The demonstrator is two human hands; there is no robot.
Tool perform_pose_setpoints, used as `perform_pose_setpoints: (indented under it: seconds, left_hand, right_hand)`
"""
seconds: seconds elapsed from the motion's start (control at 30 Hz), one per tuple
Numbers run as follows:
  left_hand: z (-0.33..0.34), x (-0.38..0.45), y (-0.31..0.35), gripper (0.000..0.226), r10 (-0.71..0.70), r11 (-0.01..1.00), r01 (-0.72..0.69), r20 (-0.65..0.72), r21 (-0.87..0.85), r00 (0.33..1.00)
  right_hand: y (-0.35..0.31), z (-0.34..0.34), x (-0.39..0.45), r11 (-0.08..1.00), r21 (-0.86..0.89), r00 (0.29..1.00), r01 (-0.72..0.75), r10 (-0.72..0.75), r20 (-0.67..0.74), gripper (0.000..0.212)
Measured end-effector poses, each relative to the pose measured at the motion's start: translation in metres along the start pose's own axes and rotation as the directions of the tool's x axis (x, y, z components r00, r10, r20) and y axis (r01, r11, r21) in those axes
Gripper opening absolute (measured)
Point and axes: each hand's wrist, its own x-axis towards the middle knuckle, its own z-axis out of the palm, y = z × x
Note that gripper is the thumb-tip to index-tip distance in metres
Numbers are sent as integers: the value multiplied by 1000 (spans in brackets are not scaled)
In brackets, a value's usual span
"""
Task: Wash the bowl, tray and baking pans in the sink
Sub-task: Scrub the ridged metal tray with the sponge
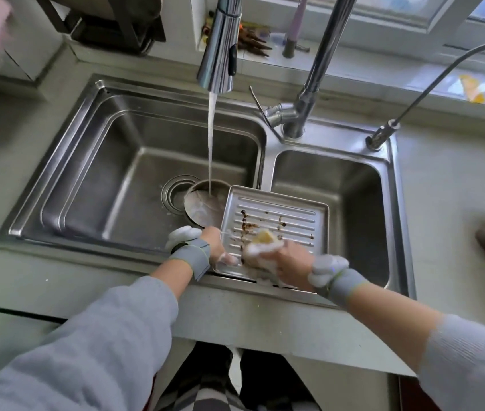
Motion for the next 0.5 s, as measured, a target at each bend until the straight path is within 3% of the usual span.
perform_pose_setpoints:
  seconds: [0.07,0.13,0.23,0.3,0.37,0.43,0.5]
  left_hand:
    - [1,2,-2,93,15,1000,-15,24,2,1000]
    - [3,7,-4,99,15,1000,-14,16,-5,1000]
    - [1,-4,0,78,-5,1000,5,1,-25,1000]
    - [3,-5,1,69,-9,999,9,0,-36,1000]
    - [4,-4,0,74,-4,999,4,-1,-44,1000]
    - [6,-2,-2,80,-4,999,4,-6,-43,1000]
    - [6,-3,-3,71,-15,1000,15,-25,-21,1000]
  right_hand:
    - [9,0,-18,998,29,993,50,-53,103,30]
    - [25,-11,-2,998,36,997,-58,56,50,31]
    - [15,-14,35,976,-26,975,-216,214,-59,42]
    - [-2,2,28,993,17,993,-116,116,5,42]
    - [0,16,4,998,51,995,-46,41,91,39]
    - [8,6,0,995,30,989,-93,89,116,44]
    - [9,-7,22,988,-27,988,-149,151,45,46]
